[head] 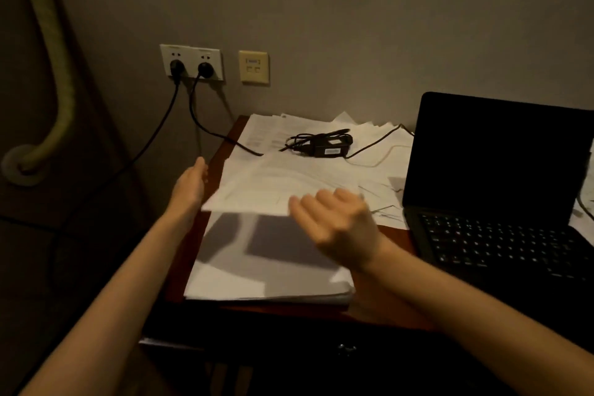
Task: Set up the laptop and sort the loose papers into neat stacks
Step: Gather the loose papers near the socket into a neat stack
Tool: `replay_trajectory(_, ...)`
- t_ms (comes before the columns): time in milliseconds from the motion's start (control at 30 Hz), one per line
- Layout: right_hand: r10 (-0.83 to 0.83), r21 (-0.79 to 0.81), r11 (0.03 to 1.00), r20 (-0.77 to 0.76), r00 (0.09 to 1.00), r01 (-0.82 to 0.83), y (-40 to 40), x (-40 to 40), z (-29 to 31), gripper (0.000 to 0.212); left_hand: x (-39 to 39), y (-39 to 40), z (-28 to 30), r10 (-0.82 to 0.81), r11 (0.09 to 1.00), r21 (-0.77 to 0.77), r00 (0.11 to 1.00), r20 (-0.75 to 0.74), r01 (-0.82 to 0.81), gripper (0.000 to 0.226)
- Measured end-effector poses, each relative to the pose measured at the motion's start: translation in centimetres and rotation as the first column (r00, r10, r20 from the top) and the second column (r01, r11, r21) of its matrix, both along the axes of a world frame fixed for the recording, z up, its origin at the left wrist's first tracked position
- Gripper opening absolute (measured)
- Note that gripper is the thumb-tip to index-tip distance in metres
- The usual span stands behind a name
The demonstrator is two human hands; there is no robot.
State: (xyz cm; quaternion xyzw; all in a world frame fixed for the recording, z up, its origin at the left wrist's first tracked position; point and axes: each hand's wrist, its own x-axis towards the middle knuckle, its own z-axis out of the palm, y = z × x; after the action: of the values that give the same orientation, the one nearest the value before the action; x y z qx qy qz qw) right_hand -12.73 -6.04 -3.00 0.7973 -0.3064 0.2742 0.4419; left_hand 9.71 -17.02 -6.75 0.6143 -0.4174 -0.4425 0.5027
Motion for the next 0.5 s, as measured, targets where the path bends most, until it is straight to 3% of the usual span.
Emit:
replay_trajectory(100,0.07,0.156,0.986,-0.047,0.996,-0.062,0.5,0.8,-5.2,0.012,0.2,0.8,-0.9,-0.131,0.989,0.06,0.991,-0.035,0.132,0.058)
replay_trajectory(200,0.142,0.307,0.944,-0.049,0.989,-0.12,0.7,0.5,-7.1,0.026,-0.2,2.0,-0.8,-0.276,0.96,0.068,0.96,0.053,0.272,0.062)
replay_trajectory(300,0.116,0.53,0.827,0.16,0.98,-0.185,1.0,-0.2,-5.9,0.055,-0.9,2.3,-0.6,-0.332,0.943,0.093,0.922,0.196,0.32,0.07)
replay_trajectory(333,0.013,0.588,0.783,0.309,0.951,-0.202,0.9,-0.4,-5.4,0.06,-1.2,2.2,-0.6,-0.335,0.942,0.092,0.913,0.235,0.322,0.068)
replay_trajectory(400,-0.335,0.714,0.668,0.539,0.772,-0.208,0.4,-0.9,-3.8,0.055,-1.6,2.1,-0.2,-0.336,0.942,0.098,0.909,0.246,0.321,0.067)
replay_trajectory(467,-0.652,0.853,0.435,0.519,0.553,-0.287,-1.3,-2.3,-3.2,0.052,-1.8,2.2,0.2,-0.309,0.951,0.101,0.922,0.235,0.293,0.066)
replay_trajectory(500,-0.729,0.878,0.334,0.471,0.498,-0.342,-2.1,-2.8,-3.3,0.055,-2.0,2.1,0.2,-0.296,0.954,0.104,0.932,0.21,0.28,0.063)
